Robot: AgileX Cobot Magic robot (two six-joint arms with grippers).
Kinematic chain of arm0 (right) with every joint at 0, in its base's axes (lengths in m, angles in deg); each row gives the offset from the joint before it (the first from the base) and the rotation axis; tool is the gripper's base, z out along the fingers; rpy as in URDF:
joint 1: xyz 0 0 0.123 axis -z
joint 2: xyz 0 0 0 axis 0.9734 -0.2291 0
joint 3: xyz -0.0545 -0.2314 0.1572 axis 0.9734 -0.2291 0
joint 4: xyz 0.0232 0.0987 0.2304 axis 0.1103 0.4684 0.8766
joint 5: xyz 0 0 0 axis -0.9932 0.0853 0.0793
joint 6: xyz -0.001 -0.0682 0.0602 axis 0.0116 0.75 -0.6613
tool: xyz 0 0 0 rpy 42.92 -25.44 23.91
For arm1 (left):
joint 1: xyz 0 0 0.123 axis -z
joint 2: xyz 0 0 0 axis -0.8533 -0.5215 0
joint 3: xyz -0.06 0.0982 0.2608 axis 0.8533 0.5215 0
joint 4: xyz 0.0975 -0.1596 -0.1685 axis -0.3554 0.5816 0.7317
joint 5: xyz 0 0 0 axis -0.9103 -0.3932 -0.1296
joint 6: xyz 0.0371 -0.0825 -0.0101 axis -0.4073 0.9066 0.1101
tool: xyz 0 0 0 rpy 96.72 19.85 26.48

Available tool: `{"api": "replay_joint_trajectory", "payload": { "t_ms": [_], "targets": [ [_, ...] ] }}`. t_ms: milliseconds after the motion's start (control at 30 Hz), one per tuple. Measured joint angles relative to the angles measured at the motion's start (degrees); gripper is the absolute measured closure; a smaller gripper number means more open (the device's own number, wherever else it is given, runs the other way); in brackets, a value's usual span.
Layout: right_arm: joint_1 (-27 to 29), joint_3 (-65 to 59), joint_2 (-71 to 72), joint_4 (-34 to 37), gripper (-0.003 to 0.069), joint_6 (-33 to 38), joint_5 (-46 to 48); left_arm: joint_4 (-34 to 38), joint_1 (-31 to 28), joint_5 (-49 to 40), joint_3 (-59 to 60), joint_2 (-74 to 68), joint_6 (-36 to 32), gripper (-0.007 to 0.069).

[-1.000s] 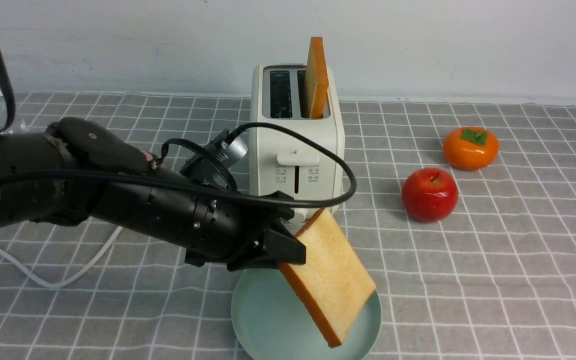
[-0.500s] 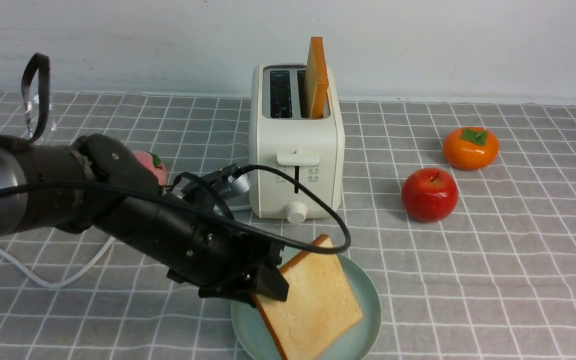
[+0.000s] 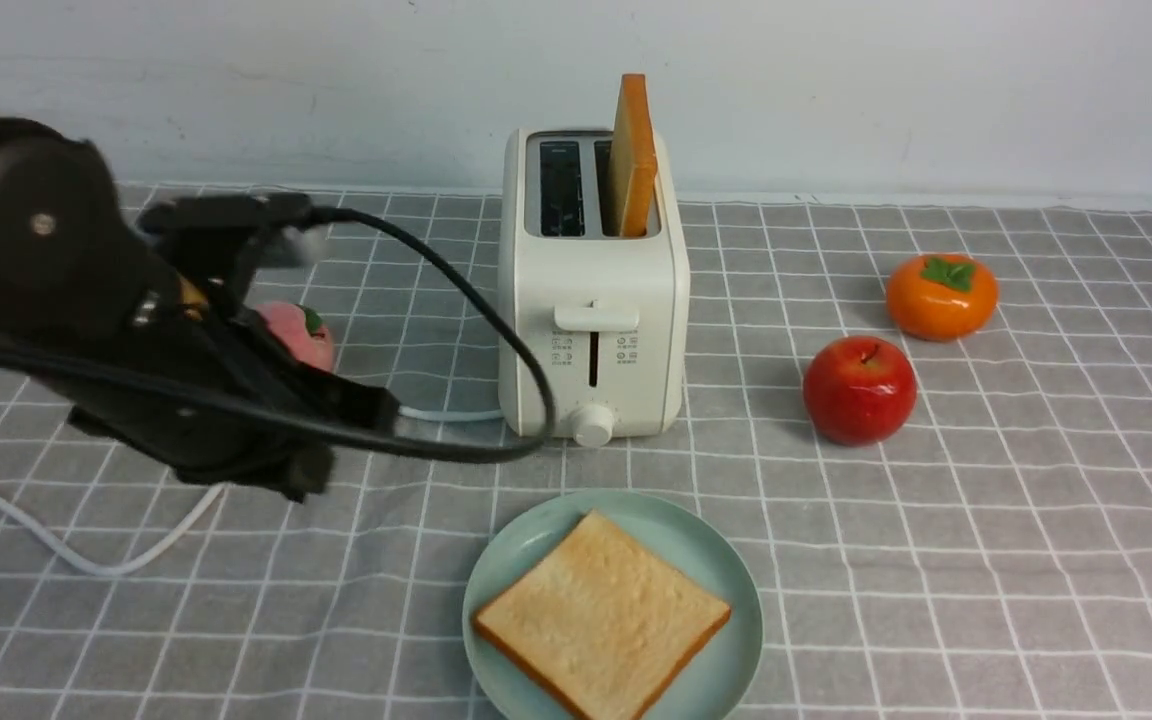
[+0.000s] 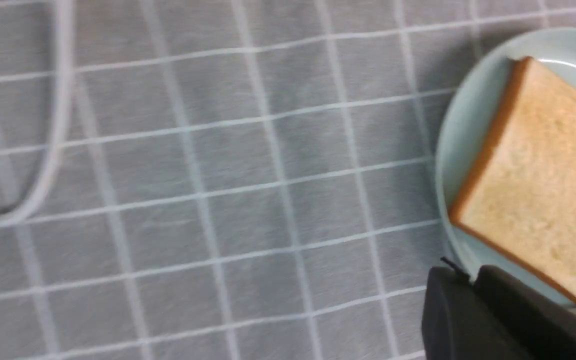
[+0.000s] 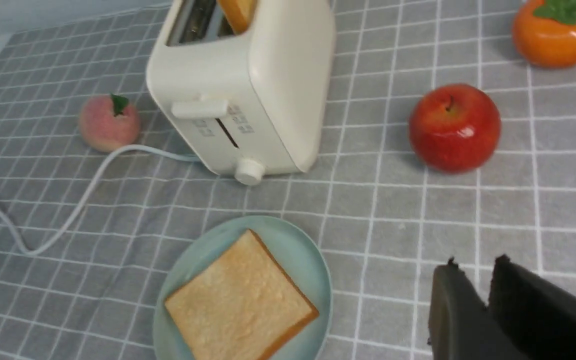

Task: Take toasted bread from bread machine on grey coffee table place on plate.
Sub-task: 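Grasp the toast slice in the toaster and pull it up out of the slot with the right gripper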

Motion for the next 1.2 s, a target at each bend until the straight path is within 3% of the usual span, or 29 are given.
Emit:
{"api": "replay_joint_trajectory", "payload": {
  "t_ms": [200, 500, 800, 933, 1033, 1100, 1167, 1200],
  "targets": [
    [-5.23, 11.82, -14.68, 5.68, 0.0545, 5.64, 1.29, -7.04, 0.0, -2.43, 5.3, 18.13, 6.13, 0.0638],
    [-16.45, 31.39, -36.14, 5.54, 0.0484, 4.38, -3.5, -3.34, 0.0, -3.12, 16.49, 40.09, 6.73, 0.0638],
    [-21.1, 50.86, -59.75, 4.71, 0.0216, 4.28, -13.64, -2.87, 0.0, -5.86, 24.48, 55.21, 14.97, 0.0638],
    [-21.31, 54.98, -66.47, 4.58, 0.0148, 4.28, -15.96, -4.65, 0.0, -8.95, 24.56, 56.34, 15.47, 0.0638],
    [-21.47, 56.4, -69.48, 4.36, 0.0169, 4.28, -16.62, -5.18, 0.0, -10.62, 24.56, 56.34, 15.61, 0.0638],
    [-21.73, 57.21, -70.39, 4.05, 0.0269, 4.44, -17.14, -5.77, 0.0, -11.14, 24.56, 56.34, 15.67, 0.0638],
    [-21.85, 58.11, -70.39, 3.69, 0.044, 4.44, -17.01, -6.47, 0.0, -11.14, 24.56, 56.34, 15.67, 0.0638],
    [-21.92, 58.3, -70.39, 3.62, 0.048, 4.44, -17.01, -6.59, 0.0, -11.14, 24.56, 56.34, 15.67, 0.0638]
  ]
}}
